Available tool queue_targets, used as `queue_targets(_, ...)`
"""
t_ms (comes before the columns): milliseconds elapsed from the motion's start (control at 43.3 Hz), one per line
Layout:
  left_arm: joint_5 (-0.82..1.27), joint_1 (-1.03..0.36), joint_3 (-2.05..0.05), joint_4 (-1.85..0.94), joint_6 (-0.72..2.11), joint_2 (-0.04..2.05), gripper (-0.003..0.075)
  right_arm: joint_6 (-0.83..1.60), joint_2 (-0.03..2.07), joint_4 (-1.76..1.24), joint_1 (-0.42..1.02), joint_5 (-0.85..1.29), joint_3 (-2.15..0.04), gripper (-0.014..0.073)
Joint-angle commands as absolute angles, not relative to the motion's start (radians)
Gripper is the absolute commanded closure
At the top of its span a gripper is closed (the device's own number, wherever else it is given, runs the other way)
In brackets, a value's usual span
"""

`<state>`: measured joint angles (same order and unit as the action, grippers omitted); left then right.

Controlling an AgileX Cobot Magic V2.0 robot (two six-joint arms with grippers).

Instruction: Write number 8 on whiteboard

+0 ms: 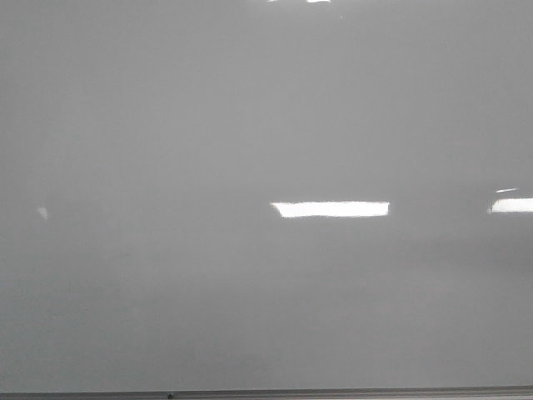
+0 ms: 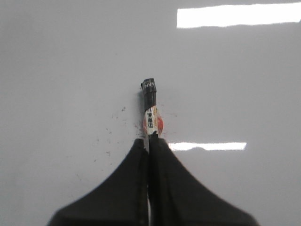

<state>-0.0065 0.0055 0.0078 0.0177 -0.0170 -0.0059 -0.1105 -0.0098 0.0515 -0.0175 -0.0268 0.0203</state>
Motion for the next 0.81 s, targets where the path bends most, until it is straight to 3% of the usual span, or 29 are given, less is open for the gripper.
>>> queue_targets(0,-0.129,0.004,-0.009,0.0,-0.022,-0.019,0.0741,-0.11,-0.028,0.052,-0.015,-0.052,-0.063,0.0701)
queue_targets(254,0.06,0.004,-0.254,0.0,-0.022,0.018,0.0741,-0.109,0.032,0.052,-0.015,0.238,-0.332,0.0701)
queue_targets(577,0.369,0.004,-0.62,-0.021,-0.022,0.256,0.0741,-0.109,0.326,0.052,-0.015,0.528,-0.668,0.0701)
queue_targets(785,0.434,0.004,-0.709,-0.022,-0.022,0.373,0.0741,-0.109,0.498,0.052,-0.015,0.687,-0.806,0.0701)
